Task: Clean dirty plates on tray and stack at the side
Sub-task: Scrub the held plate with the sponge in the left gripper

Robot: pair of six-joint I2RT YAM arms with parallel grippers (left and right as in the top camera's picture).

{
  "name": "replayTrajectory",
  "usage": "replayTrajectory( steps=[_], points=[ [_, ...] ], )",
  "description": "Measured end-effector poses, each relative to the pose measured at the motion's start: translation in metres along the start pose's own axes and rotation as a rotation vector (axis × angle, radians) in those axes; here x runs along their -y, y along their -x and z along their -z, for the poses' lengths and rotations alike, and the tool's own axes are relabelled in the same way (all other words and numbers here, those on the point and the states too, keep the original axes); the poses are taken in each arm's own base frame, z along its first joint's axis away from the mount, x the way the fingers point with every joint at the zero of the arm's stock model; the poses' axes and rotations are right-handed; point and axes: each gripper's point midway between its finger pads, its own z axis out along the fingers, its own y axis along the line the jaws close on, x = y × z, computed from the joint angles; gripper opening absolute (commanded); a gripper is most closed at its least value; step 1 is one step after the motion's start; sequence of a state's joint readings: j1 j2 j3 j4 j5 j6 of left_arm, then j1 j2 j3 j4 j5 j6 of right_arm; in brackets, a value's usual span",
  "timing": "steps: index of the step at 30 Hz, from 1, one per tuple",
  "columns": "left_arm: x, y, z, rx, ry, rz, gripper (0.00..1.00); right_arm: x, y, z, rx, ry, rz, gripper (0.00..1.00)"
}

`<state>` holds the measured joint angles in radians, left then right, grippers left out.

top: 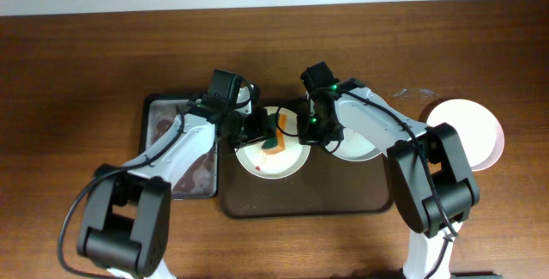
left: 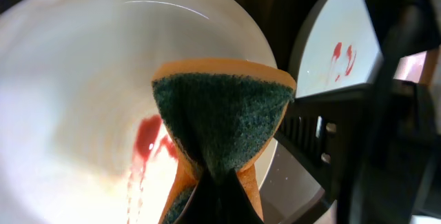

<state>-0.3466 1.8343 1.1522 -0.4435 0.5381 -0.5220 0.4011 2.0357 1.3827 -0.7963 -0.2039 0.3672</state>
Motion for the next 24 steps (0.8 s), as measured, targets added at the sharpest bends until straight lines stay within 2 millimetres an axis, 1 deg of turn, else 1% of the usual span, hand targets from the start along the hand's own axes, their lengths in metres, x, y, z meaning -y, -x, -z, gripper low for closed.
replayTrajectory(
  steps=[4,9,12,14,17,20,21,24],
  points=[
    [0.006,0.0,-0.016,-0.03,-0.079,-0.003,0.0,0.0,0.0,0.0,0.0,0.0,0.0,0.04],
    [0.005,-0.009,-0.029,-0.089,-0.123,0.019,0.0,0.0,-0.001,0.0,-0.002,-0.001,-0.001,0.04],
    [-0.004,-0.013,-0.035,-0.108,-0.093,0.04,0.0,0.0,-0.001,0.0,-0.003,-0.001,-0.001,0.04],
    [-0.016,-0.016,-0.036,-0.112,-0.034,0.062,0.0,0.0,-0.001,0.0,-0.005,0.0,0.0,0.04],
    [-0.031,-0.017,-0.034,-0.11,0.047,0.088,0.0,0.0,-0.002,0.0,-0.007,0.001,-0.001,0.04],
    [-0.043,-0.018,-0.027,-0.122,0.078,0.126,0.0,0.0,-0.002,0.0,-0.008,0.002,-0.001,0.04],
    [-0.048,-0.017,-0.024,-0.123,0.084,0.136,0.0,0.0,-0.002,0.0,-0.008,0.001,-0.002,0.04],
    [-0.066,-0.011,-0.004,-0.094,0.147,0.145,0.0,0.0,-0.002,0.0,-0.008,0.002,-0.002,0.04]
  ],
)
